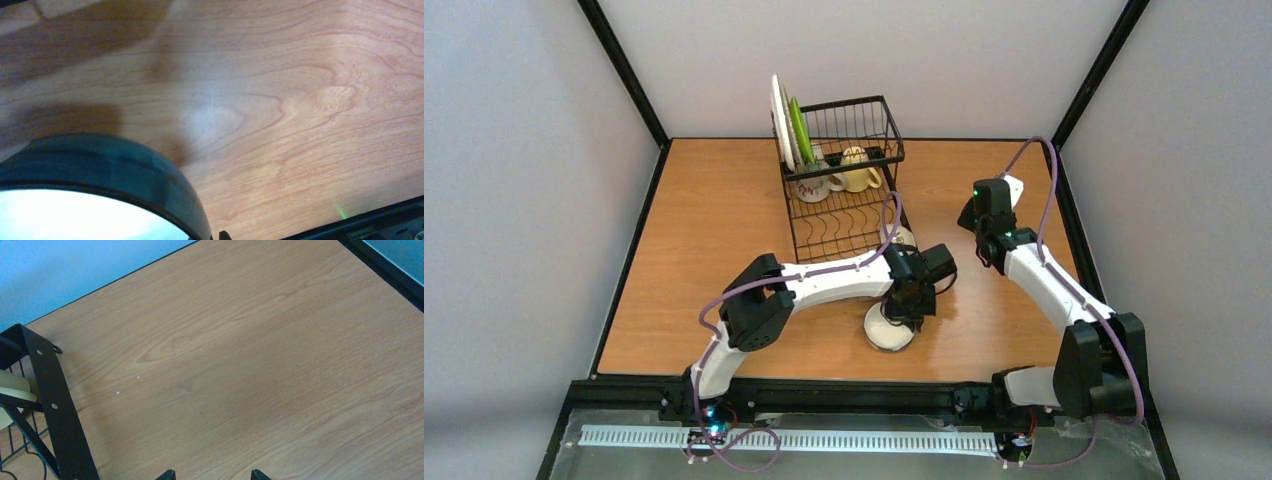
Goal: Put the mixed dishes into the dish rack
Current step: Grab the bowl from the center of the board, then place the bowl in the dish rack.
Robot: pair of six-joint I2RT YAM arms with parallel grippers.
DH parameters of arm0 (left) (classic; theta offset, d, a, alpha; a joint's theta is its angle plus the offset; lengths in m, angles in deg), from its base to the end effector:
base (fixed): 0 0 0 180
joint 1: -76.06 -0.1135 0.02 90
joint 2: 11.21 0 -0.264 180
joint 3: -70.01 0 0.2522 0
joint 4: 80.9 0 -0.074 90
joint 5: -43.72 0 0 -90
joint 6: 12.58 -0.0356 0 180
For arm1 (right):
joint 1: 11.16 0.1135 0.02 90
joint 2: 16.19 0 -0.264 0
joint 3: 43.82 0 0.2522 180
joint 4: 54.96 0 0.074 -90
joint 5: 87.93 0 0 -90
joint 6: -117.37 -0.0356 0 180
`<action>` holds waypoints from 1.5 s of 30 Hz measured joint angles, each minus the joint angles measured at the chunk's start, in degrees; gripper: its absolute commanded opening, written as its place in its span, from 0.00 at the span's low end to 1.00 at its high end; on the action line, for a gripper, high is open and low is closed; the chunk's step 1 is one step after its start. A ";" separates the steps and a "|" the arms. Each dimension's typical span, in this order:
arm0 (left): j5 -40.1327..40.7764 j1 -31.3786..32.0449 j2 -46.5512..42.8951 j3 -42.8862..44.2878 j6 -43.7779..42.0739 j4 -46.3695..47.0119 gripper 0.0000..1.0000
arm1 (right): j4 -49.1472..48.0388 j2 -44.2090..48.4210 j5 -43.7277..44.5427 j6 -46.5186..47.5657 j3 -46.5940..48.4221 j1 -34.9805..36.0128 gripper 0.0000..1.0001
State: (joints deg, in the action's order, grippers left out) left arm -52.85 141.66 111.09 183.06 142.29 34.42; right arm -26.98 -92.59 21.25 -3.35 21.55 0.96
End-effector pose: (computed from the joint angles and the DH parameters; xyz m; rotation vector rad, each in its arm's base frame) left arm 0.1782 -0.4026 0.1910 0.0447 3.0918 -0.4707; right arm 0.2851 0.0493 0.2541 0.5306 2.1430 0.0371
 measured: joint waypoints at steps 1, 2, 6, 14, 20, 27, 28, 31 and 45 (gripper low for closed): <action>0.13 0.11 -0.13 0.44 -0.11 -0.98 0.00 | 0.02 0.33 -0.15 -0.11 -0.39 0.00 0.86; 0.17 0.17 -0.24 0.66 -0.13 -1.66 0.00 | 0.04 0.63 -0.20 -0.22 -0.74 -0.02 0.86; 1.09 0.76 -0.44 0.83 -0.20 -2.32 0.00 | 0.15 1.27 -0.46 -0.39 -1.44 -0.04 0.86; 2.89 3.41 -8.31 -7.65 1.20 -0.35 0.00 | 0.48 4.26 -0.52 -0.39 -1.46 -0.11 0.86; 4.79 6.03 -19.02 -20.50 4.24 6.38 0.00 | 0.76 6.49 -0.52 -0.42 -2.03 -0.11 0.86; 9.97 6.49 -34.71 -29.70 6.14 17.18 0.00 | 1.62 7.28 -0.09 -0.33 -2.27 -0.13 0.86; 10.95 6.49 -36.96 -30.62 6.25 19.06 0.00 | 1.79 7.41 0.00 -0.33 -2.29 -0.13 0.86; 14.14 6.49 -43.82 -34.16 6.54 24.59 0.00 | 1.90 7.85 0.42 -0.28 -2.29 -0.13 0.86; 23.87 2.16 -66.34 -56.35 3.15 51.74 0.00 | 1.11 7.87 1.68 0.81 -2.32 -0.15 0.85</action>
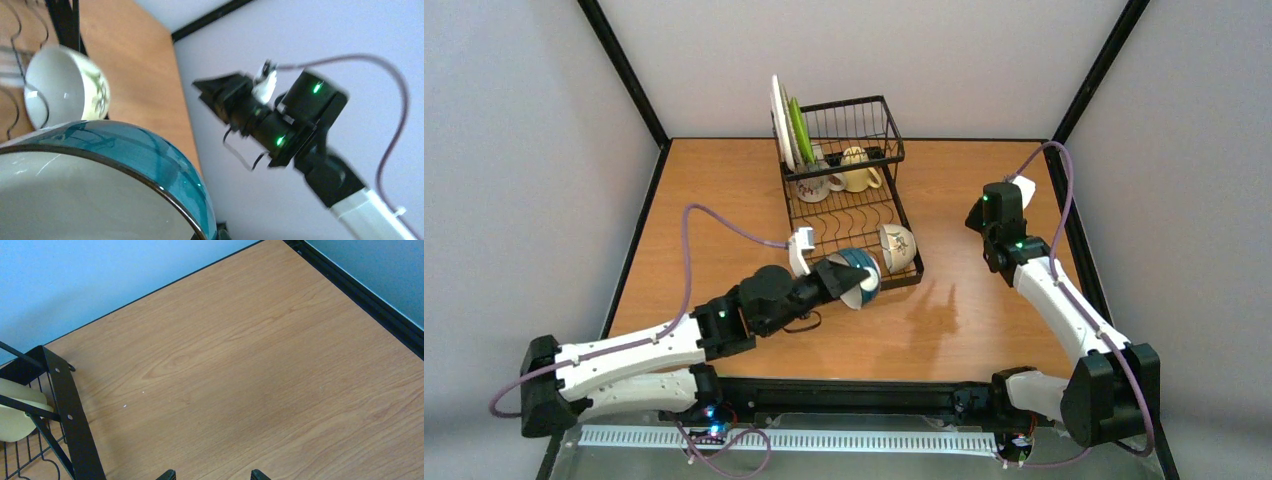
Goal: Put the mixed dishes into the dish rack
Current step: Place the bowl in the dish rack.
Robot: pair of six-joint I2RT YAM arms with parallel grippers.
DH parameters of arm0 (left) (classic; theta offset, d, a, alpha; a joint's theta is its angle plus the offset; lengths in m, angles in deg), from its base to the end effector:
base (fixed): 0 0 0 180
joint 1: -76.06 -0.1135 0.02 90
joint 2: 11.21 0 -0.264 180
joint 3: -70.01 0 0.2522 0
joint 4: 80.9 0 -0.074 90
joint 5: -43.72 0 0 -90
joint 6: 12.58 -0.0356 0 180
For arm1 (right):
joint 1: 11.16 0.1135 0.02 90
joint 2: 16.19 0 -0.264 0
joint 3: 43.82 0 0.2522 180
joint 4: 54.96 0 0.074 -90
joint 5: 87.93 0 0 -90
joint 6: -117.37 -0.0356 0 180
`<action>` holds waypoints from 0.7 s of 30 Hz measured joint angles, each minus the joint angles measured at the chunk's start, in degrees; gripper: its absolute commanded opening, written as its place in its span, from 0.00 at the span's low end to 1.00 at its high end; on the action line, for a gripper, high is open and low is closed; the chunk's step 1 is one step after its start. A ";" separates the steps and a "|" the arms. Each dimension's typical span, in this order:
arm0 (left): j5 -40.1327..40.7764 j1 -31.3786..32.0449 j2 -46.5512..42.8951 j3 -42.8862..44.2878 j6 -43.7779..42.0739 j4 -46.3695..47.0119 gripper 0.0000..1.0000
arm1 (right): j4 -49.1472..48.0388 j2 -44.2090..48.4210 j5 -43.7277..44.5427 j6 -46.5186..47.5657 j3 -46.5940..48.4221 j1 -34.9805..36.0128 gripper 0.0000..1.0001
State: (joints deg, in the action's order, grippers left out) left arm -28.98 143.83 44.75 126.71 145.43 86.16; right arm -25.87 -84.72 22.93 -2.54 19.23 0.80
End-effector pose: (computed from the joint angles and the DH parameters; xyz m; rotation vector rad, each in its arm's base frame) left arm 0.0968 -0.2089 0.3127 -0.2498 2.0000 -1.3810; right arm 0.2597 0.0420 0.2742 0.5332 2.0620 0.0335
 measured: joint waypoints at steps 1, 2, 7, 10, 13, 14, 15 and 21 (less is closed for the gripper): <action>-0.74 -1.57 -1.03 -1.29 -0.50 2.54 0.00 | -0.17 -0.09 0.11 0.09 0.00 0.00 0.85; -1.66 -3.45 -1.88 -2.54 -0.90 4.98 0.00 | -0.33 -0.26 0.20 0.20 0.02 0.00 0.85; -8.96 -14.43 -1.64 -5.42 -2.25 14.78 0.00 | -0.98 -2.36 1.07 0.83 0.35 0.00 0.85; -15.80 -21.05 1.46 -6.45 -1.92 22.05 0.00 | -1.01 -3.96 1.44 1.29 1.27 0.00 0.85; -23.85 -27.23 7.04 -7.72 -0.11 31.58 0.00 | -1.03 -5.60 2.05 1.86 2.64 0.00 0.85; -26.38 -28.81 9.22 -8.09 0.72 34.62 0.00 | -1.07 -5.99 2.29 2.01 2.99 0.00 0.85; -28.22 -29.83 11.06 -8.33 1.49 36.96 0.00 | -1.05 -6.40 2.56 2.12 3.41 0.00 0.85; -37.59 -33.11 23.43 -9.07 6.97 52.61 0.00 | -1.33 -8.70 2.99 2.75 5.31 0.00 0.85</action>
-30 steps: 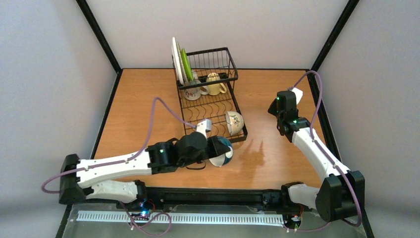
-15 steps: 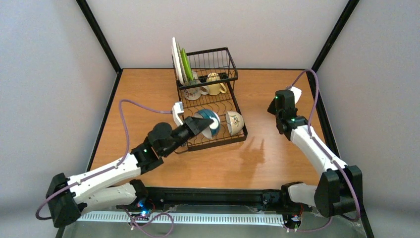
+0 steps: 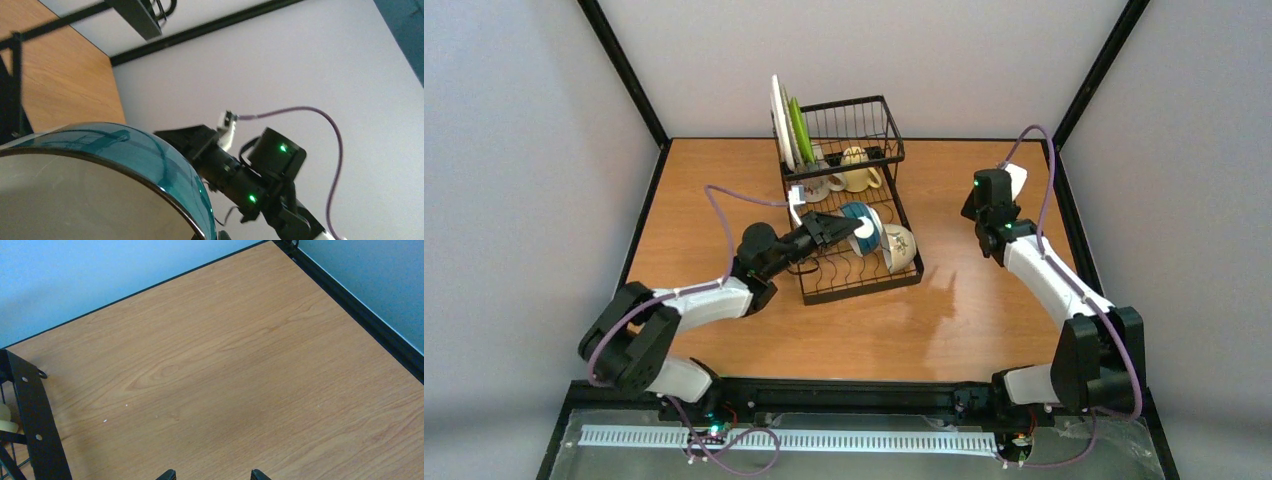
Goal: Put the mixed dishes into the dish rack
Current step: Place the bowl in the dish rack.
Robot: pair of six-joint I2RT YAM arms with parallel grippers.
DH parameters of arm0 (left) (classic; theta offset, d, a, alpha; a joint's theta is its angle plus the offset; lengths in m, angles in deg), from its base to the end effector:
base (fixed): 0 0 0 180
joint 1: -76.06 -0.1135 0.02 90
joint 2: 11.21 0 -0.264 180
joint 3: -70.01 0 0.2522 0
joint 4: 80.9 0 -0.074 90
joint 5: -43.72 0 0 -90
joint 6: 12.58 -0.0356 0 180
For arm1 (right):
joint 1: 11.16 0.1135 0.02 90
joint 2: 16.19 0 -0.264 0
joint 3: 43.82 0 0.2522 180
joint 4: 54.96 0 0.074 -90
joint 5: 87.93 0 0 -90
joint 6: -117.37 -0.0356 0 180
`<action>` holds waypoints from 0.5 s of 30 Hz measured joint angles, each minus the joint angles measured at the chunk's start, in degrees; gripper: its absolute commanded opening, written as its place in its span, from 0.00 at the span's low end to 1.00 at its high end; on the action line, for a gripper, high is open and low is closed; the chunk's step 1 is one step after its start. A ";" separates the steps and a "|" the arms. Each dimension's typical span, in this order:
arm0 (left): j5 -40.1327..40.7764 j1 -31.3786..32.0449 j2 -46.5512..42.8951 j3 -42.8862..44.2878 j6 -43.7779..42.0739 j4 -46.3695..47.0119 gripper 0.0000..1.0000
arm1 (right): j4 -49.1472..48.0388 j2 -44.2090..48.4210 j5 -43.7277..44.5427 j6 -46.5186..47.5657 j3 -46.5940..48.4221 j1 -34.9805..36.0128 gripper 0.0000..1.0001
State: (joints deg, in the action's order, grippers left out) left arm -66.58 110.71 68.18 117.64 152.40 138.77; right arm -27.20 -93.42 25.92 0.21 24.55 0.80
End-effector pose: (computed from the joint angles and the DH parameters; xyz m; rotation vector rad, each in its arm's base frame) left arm 0.2333 -0.1763 0.2550 -0.2561 1.7041 -1.7586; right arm 0.2929 0.0473 0.2686 0.5074 2.0878 -0.0656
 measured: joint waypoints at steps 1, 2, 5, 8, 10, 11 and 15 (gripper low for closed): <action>-0.83 -0.09 1.31 -0.17 0.81 2.29 0.00 | -0.09 -0.42 0.13 0.13 0.22 0.00 0.85; -1.77 -0.11 2.80 -0.46 1.95 5.16 0.00 | -0.11 -0.83 0.24 0.22 0.44 0.00 0.85; -3.76 -0.13 6.97 -1.68 5.22 13.14 0.00 | -0.09 -1.60 0.74 0.39 0.55 0.00 0.85; -4.39 -0.17 10.43 -3.58 8.22 19.37 0.00 | -0.13 -2.01 1.01 0.61 0.55 0.00 0.85; -4.50 -0.17 11.67 -5.14 9.60 21.75 0.00 | -0.15 -2.12 1.03 0.61 0.55 0.00 0.86; -4.50 -0.17 12.09 -5.97 10.23 22.60 0.00 | -0.15 -2.23 1.03 0.61 0.55 0.00 0.86; -4.63 -0.17 13.84 -7.15 11.89 25.40 0.00 | -0.17 -2.60 1.03 0.61 0.55 0.00 0.85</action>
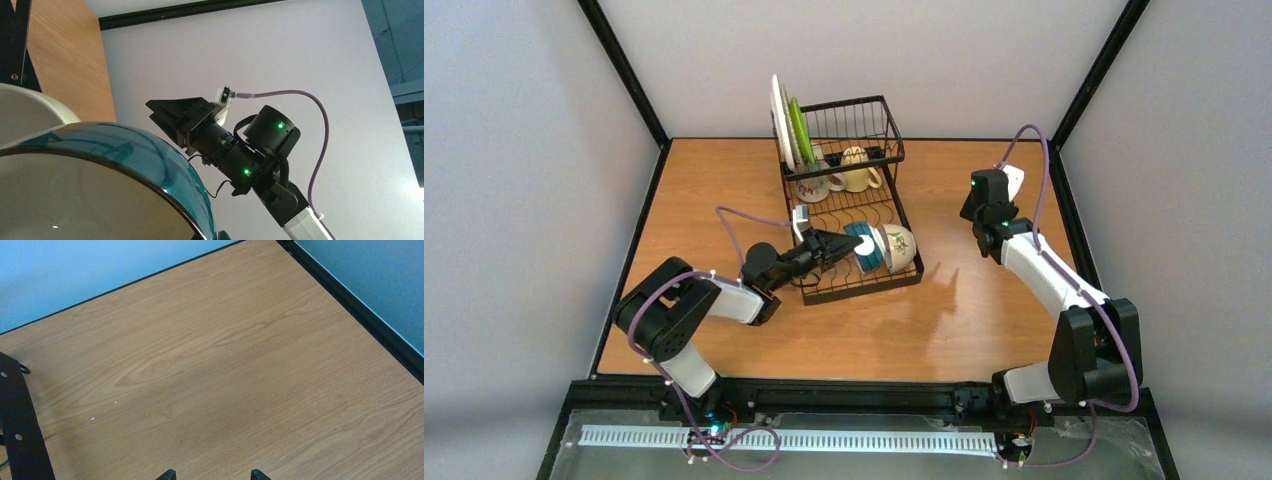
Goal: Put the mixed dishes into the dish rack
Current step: Place the bowl in the dish rack.
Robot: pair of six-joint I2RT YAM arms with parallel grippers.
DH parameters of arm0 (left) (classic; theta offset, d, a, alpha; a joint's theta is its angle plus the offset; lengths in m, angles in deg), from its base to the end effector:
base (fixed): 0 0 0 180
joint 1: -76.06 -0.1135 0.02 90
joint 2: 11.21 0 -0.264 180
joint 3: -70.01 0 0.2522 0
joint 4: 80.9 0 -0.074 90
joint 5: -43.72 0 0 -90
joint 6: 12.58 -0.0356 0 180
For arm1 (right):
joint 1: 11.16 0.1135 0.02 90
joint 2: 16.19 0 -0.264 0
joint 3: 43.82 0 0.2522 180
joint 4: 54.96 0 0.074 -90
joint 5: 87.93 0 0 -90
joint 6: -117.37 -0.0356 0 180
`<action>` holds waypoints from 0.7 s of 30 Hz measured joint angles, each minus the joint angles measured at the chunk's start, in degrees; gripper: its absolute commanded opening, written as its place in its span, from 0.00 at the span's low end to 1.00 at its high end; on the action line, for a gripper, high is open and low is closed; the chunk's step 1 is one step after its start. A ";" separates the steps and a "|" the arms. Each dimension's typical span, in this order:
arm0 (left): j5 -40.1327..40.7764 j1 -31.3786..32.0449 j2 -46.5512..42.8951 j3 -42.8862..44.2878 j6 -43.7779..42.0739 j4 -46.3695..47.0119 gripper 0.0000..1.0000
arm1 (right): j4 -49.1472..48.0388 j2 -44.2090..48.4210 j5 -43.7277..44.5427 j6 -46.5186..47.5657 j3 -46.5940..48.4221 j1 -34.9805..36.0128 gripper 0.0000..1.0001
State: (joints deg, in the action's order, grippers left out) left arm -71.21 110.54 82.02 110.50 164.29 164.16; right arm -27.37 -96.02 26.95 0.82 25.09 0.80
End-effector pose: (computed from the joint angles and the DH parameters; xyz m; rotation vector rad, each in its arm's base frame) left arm 0.2317 -0.1773 0.1990 -0.3245 1.6942 -1.9813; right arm 0.3007 0.0484 0.2594 0.5024 2.1141 -0.1064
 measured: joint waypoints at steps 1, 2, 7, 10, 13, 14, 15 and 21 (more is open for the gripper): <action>0.02 0.00 0.55 0.00 0.31 0.61 0.00 | -0.02 -0.07 0.00 0.00 0.00 0.00 0.85; 0.02 0.00 1.27 0.00 0.63 1.31 0.00 | -0.02 -0.09 -0.02 0.00 0.00 0.00 0.85; 0.07 0.00 5.70 0.00 2.40 2.62 0.00 | -0.33 -0.11 0.00 0.22 0.00 0.00 0.86; 0.44 -0.07 9.64 0.09 3.69 3.02 0.00 | -0.37 -0.11 0.00 0.28 0.00 0.00 0.86; 0.68 -0.81 12.85 0.94 4.72 3.13 0.00 | -0.37 -0.13 0.00 0.44 0.00 0.00 0.86; 0.63 -1.05 13.62 1.11 4.90 3.13 0.00 | -0.39 -0.17 0.00 0.48 0.00 0.00 0.86; 0.59 -1.14 14.10 1.29 5.18 3.39 0.00 | -0.39 -0.26 0.00 0.57 0.00 0.00 0.86; -1.22 -1.44 15.58 4.57 5.53 3.45 0.00 | -0.39 -1.51 0.00 0.66 0.02 0.00 0.86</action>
State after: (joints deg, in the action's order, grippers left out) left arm -72.44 109.10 97.60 115.06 169.82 167.62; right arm -27.77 -97.53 26.95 1.48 25.11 0.80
